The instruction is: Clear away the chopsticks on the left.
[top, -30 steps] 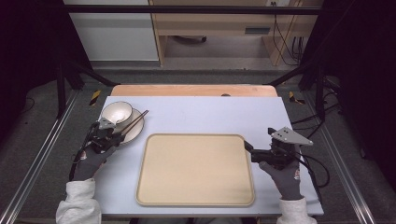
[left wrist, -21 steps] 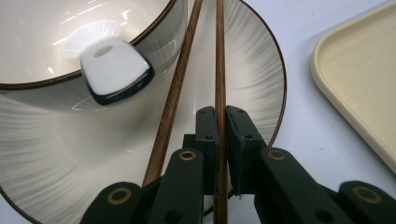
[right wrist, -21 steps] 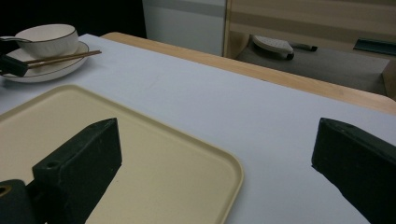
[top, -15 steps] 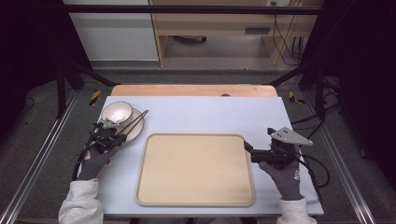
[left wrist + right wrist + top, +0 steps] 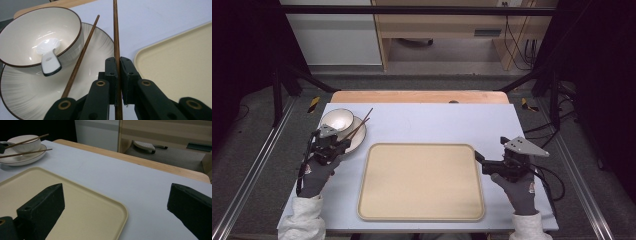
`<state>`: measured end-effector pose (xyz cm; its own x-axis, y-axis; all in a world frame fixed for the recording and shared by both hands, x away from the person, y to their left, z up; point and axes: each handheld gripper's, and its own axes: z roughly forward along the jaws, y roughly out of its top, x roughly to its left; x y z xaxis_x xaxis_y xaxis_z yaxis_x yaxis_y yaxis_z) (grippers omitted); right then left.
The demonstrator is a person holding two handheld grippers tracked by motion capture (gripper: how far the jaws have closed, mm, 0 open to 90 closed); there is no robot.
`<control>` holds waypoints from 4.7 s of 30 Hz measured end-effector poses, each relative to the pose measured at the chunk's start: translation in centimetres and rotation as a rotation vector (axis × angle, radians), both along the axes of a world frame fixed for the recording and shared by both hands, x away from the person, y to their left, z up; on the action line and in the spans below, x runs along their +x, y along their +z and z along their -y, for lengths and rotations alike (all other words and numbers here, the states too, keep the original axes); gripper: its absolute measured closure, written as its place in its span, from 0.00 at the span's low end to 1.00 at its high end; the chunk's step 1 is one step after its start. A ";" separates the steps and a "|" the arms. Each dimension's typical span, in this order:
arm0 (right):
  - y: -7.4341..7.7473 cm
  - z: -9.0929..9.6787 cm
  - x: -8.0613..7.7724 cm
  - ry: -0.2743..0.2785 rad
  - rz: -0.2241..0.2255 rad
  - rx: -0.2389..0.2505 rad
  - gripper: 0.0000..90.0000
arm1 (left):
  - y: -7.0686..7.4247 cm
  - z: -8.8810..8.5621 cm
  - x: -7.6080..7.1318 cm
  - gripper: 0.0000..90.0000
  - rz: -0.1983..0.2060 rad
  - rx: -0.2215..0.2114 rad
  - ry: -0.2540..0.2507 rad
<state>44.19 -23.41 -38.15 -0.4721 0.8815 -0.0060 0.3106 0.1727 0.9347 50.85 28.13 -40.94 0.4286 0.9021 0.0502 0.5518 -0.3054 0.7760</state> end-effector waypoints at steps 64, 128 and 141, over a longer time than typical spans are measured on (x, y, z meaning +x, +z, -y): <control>-0.3 -0.3 -0.1 0.003 -0.008 -0.030 0.02 | -6.7 9.6 -11.4 0.94 -0.025 -0.102 0.322; 0.3 0.8 -0.7 -0.024 0.010 -0.006 0.02 | 0.4 2.9 -6.8 0.32 0.082 -0.114 -0.077; 0.2 0.6 -0.6 -0.026 0.005 -0.010 0.02 | -0.3 -0.4 -4.6 0.26 0.065 -0.051 -0.029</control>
<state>43.58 -24.04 -37.94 -0.4490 0.8934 -0.0174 0.3105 0.1743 0.9345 46.28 28.54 -41.26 0.4516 0.8916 0.0327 0.4917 -0.2794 0.8247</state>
